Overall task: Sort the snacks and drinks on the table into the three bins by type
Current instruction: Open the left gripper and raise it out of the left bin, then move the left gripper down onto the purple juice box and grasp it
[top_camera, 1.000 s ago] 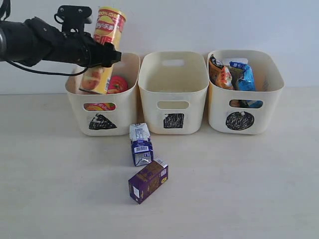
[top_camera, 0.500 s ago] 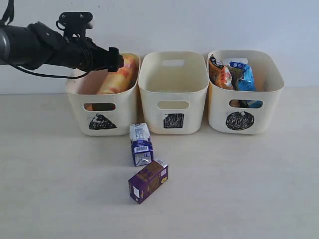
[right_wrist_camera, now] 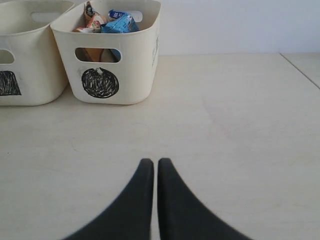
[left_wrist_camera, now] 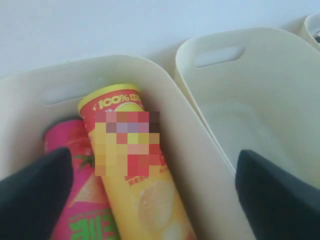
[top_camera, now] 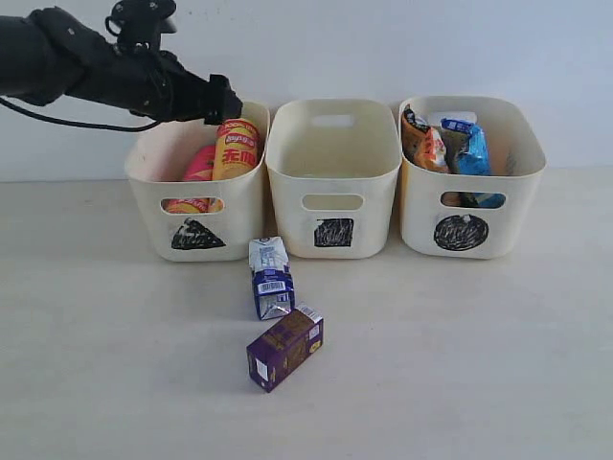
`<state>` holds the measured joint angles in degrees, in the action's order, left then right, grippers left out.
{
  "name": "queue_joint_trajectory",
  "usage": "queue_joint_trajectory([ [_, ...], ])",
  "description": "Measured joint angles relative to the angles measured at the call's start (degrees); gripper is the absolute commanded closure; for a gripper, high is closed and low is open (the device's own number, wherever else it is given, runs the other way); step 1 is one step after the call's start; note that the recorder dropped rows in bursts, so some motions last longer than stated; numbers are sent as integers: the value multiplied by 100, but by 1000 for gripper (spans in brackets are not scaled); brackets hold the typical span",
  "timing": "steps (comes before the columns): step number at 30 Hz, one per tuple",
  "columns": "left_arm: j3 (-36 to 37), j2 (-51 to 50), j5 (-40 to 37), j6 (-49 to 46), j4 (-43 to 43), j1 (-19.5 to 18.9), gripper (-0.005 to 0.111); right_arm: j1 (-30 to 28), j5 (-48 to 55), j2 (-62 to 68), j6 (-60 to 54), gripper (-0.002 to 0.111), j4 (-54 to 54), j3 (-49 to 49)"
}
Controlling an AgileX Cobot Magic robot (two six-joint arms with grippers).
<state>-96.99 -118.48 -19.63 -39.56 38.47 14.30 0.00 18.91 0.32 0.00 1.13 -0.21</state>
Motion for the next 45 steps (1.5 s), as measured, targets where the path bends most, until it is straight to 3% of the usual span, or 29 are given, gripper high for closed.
queue_joint_trajectory([
  [4, 0, 211, -584, 0, -394, 0, 103, 0, 0, 0, 0, 108, 0, 0],
  [16, 130, 1124, -2644, 764, -1779, 0, 103, 0, 0, 0, 0, 108, 0, 0],
  [27, 1322, 2090, -3042, 664, -1842, 62, 103, 0, 0, 0, 0, 108, 0, 0],
  [32, 1903, 2290, -3128, 538, -1867, 373, 103, 0, 0, 0, 0, 108, 0, 0],
  [36, 2208, 2301, -3215, 518, -1867, 845, 103, 0, 0, 0, 0, 108, 0, 0],
  [45, 2281, 2289, -3181, 846, -1867, 1731, 103, 0, 0, 0, 0, 108, 0, 0],
])
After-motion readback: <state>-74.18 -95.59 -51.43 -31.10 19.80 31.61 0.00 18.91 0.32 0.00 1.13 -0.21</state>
